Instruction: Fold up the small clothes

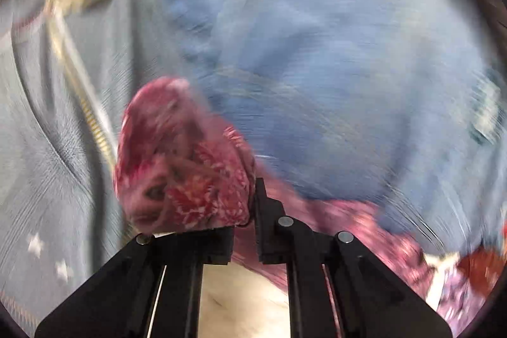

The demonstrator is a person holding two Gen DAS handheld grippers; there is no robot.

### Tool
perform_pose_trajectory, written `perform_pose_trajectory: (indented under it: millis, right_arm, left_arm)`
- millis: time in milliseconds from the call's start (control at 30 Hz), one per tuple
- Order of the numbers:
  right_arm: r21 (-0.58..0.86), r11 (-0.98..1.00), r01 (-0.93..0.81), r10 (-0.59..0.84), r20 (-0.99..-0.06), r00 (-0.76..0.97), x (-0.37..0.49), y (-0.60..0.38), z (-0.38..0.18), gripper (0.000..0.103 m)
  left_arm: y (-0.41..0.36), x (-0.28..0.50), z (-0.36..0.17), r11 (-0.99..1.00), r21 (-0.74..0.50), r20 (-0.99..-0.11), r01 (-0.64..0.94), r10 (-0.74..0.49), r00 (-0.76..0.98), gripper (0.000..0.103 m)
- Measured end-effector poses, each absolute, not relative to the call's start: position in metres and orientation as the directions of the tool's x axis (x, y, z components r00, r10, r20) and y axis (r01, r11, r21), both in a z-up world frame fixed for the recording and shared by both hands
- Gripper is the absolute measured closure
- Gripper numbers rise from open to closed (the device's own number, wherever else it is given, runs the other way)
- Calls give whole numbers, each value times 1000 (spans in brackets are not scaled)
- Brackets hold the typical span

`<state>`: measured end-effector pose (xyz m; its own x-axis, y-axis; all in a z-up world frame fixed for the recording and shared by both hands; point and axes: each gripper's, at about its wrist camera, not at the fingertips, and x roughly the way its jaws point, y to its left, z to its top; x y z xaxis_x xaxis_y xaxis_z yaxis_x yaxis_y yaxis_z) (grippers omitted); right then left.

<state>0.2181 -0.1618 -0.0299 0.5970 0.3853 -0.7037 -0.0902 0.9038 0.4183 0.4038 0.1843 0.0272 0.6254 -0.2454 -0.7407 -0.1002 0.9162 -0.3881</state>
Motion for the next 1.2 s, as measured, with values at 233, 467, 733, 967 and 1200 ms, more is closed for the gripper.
perform_pose_trajectory:
  millis: [233, 467, 733, 967, 1200]
  right_arm:
    - [454, 890, 40, 303, -655, 693, 162, -237, -11, 66]
    - [439, 877, 194, 159, -647, 746, 90, -329, -5, 65]
    - [414, 848, 332, 38, -672, 740, 33, -400, -20, 64]
    - [541, 800, 261, 155, -606, 780, 75, -396, -18, 48]
    - [702, 667, 249, 335, -581, 742, 152, -368, -45, 40]
  left_arm:
    - [42, 324, 143, 895, -372, -592, 244, -432, 681, 95]
    - [-167, 279, 94, 814, -378, -690, 442, -565, 451, 94]
    - [-276, 212, -1, 824, -216, -888, 524, -389, 245, 88]
    - [-118, 214, 57, 865, -350, -763, 359, -485, 426, 20]
    - [-6, 267, 1, 876, -478, -808, 58, -465, 361, 21]
